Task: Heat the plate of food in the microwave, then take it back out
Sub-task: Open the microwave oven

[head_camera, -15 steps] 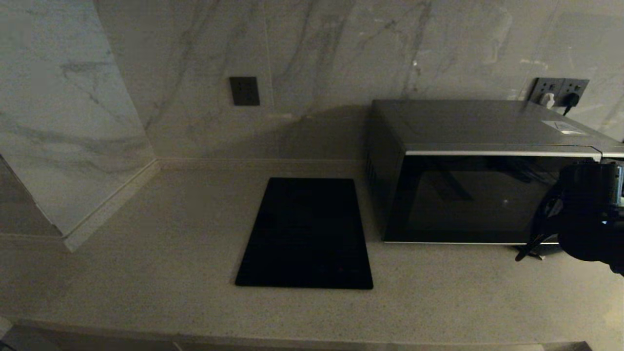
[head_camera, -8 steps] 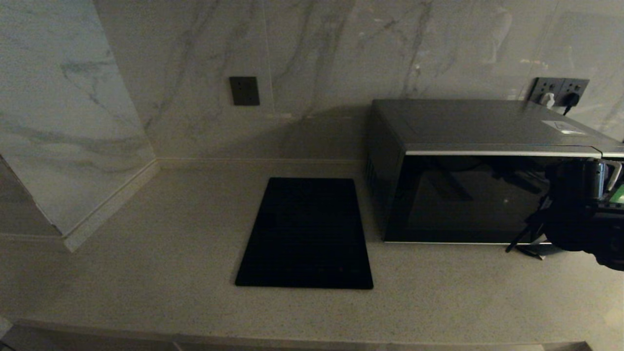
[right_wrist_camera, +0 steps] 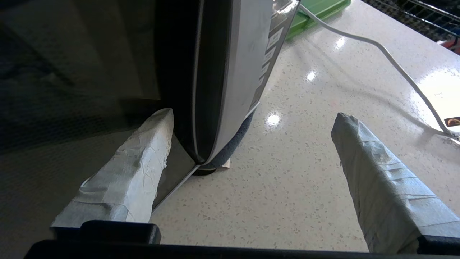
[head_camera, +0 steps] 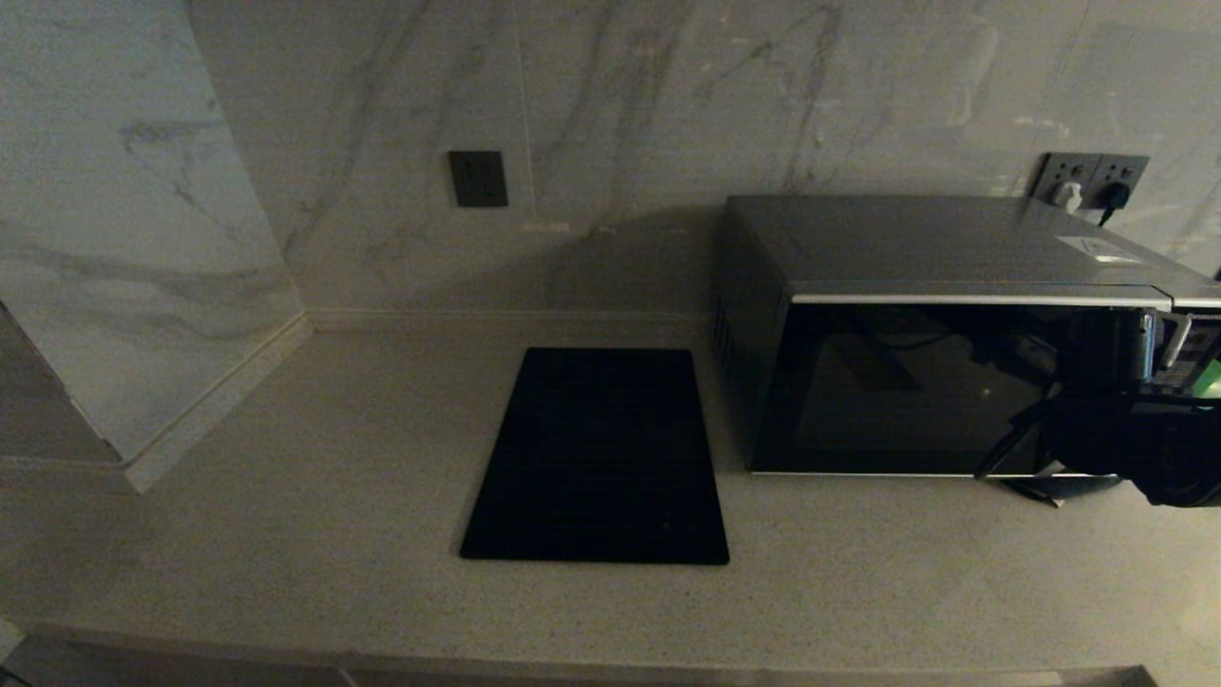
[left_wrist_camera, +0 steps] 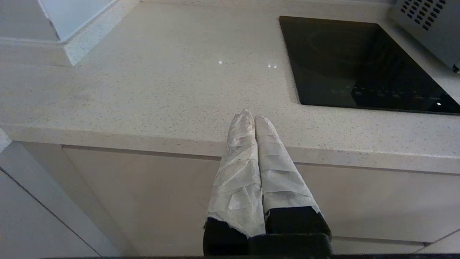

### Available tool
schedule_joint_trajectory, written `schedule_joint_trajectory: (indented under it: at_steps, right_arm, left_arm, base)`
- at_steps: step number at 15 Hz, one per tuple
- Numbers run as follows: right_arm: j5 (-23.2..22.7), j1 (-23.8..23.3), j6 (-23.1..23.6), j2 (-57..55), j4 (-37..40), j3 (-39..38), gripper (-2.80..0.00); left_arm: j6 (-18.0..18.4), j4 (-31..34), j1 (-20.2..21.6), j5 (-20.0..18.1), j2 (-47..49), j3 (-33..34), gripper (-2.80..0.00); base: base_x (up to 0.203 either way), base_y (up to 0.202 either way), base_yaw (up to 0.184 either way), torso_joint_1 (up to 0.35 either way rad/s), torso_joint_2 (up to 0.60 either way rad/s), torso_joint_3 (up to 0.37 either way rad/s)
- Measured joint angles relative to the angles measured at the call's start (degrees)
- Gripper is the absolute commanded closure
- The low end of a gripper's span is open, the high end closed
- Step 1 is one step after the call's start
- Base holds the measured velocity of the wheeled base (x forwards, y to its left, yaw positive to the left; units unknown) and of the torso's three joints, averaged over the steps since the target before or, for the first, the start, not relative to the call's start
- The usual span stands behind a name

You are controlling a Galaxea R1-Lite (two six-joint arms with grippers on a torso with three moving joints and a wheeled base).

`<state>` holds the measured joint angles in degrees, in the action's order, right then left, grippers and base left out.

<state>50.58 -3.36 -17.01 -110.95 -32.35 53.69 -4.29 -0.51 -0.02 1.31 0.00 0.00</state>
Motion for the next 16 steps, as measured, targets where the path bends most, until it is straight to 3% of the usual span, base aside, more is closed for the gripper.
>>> schedule_joint_trajectory:
  at_steps: [16]
  right_arm:
    - [-0.2, -4.5, 0.2, -1.0, -0.5, -0.4, -2.8]
  left_arm:
    - [0.0, 0.0, 0.0, 0.0, 0.0, 0.0, 0.0]
  base:
    - [0.0, 0.0, 0.0, 0.0, 0.0, 0.0]
